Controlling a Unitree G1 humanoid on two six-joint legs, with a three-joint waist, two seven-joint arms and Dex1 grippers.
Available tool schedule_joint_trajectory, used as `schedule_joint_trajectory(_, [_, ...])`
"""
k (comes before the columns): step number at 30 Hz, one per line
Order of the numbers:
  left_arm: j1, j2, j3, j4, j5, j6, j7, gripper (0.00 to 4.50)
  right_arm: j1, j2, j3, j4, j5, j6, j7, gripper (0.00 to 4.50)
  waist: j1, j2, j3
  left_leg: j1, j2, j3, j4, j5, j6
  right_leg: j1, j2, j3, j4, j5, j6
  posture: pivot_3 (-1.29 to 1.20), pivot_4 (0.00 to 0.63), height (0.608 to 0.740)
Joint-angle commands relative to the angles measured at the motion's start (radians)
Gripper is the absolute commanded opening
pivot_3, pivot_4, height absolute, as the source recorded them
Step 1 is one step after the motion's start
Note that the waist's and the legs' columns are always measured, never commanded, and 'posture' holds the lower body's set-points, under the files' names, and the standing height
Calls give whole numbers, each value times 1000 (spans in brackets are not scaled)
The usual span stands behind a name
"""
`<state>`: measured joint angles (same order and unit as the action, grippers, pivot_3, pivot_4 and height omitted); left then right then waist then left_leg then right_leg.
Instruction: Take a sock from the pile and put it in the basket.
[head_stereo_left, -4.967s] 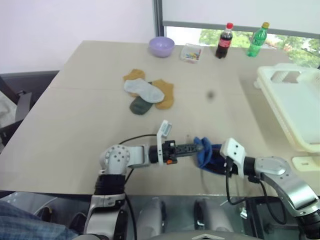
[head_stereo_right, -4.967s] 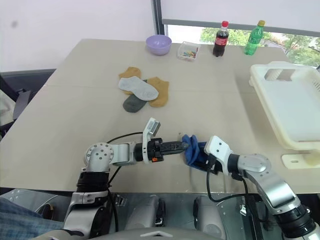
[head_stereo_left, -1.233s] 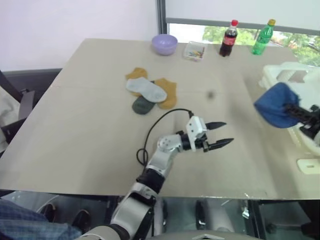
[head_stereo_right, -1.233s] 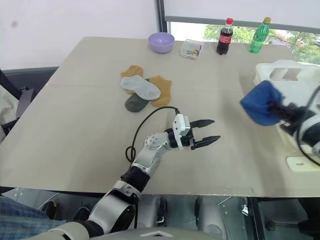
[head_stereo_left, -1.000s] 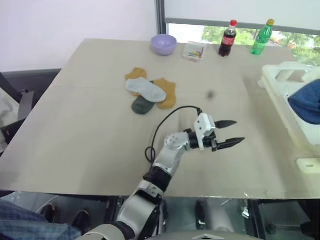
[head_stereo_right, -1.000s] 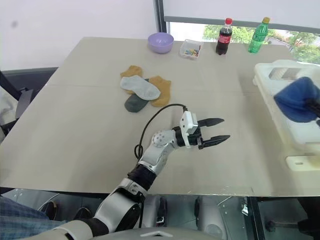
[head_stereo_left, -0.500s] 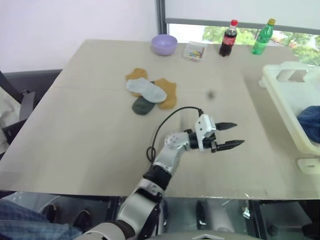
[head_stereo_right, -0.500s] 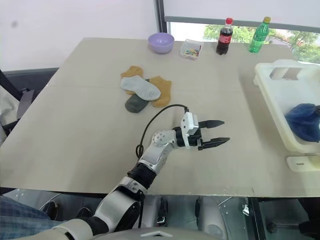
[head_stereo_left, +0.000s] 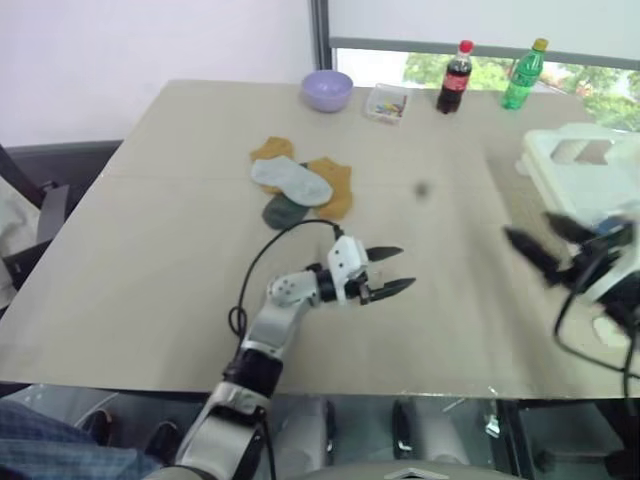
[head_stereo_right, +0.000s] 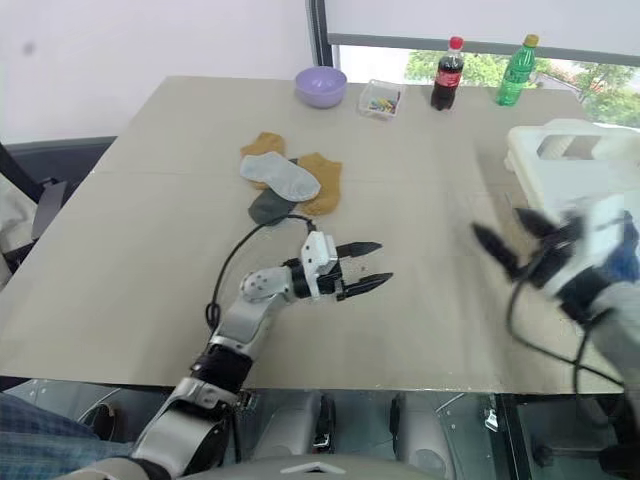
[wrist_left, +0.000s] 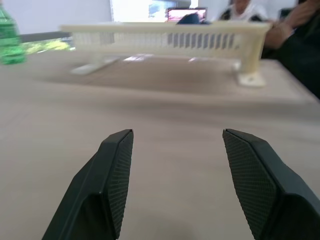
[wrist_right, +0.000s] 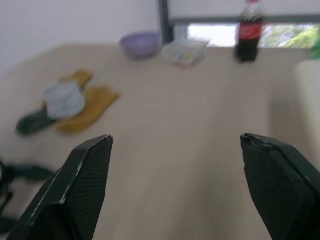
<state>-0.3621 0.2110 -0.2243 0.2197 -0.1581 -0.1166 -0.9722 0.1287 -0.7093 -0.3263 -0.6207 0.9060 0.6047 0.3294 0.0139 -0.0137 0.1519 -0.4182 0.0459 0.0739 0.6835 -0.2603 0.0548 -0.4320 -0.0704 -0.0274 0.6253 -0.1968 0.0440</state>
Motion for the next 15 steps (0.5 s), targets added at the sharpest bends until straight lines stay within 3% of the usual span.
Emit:
schedule_joint_trajectory(1, [77,59,34,-113,12,30,53,3064,81,58,124,-32,-148,-139,113,4158,2,1,0,0,0,0,0,0,0,0,0,0,0,0,0,0,150,736])
schedule_joint_trajectory(8, [265,180,128,-281,21,98,170,3064,293,17,203,246,-458,-475,397,4158,-1,0,1,2,0,1,1,0,0,1,-3,-1,0,-1,2,0,150,736])
schedule_joint_trajectory(15, [486,257,240,-478,-14,164,241,3064,348,32,95,368,-397,-593,564,4158,-2,2,0,4,6,2,1,0,-1,0,0,-2,1,-1,2,0,150,736])
